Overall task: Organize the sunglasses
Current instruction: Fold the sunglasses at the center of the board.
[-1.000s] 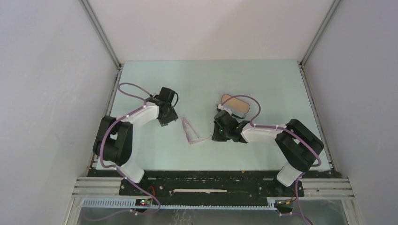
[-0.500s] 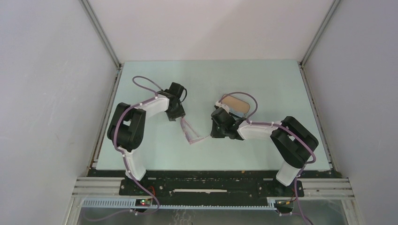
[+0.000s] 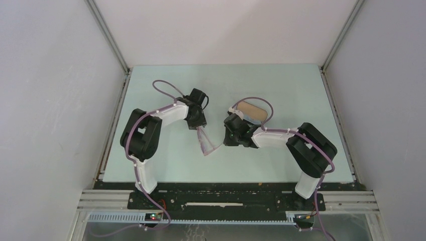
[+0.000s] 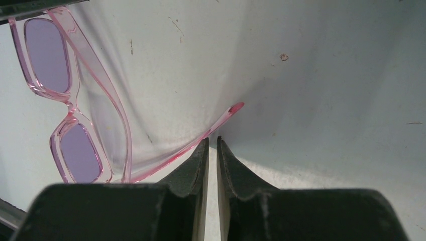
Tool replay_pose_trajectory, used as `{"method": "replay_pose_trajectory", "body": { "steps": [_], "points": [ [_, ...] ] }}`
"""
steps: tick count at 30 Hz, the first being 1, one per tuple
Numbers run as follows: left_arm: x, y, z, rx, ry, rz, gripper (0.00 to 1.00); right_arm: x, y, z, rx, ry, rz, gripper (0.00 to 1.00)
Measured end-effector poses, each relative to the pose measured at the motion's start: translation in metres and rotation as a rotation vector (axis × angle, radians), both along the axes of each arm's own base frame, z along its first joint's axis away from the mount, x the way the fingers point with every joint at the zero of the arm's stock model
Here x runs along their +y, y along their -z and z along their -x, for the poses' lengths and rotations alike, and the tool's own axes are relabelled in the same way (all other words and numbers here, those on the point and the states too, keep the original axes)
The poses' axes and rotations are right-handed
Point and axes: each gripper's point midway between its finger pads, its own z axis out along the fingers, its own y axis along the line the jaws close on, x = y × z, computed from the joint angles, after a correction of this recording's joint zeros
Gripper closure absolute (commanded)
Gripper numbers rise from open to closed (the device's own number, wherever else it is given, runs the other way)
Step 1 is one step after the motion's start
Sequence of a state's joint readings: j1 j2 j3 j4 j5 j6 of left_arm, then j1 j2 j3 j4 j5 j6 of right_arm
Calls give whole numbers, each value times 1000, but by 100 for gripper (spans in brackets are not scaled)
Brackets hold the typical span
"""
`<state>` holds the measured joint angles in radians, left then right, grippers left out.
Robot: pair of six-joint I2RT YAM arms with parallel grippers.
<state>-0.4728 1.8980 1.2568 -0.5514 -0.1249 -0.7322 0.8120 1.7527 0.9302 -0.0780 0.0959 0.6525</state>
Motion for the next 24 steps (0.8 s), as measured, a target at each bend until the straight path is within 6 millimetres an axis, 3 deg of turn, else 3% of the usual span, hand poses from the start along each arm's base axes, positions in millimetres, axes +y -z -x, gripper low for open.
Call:
{"method": "replay_pose_trajectory", "body": {
  "steps": [11, 24],
  "points": [
    [-20, -1, 1, 18, 40, 58, 53, 0, 0, -2, 12, 1, -14, 82],
    [-63, -4, 0, 29, 99, 184, 52, 28, -2, -9, 42, -41, -100, 83]
  ]
}}
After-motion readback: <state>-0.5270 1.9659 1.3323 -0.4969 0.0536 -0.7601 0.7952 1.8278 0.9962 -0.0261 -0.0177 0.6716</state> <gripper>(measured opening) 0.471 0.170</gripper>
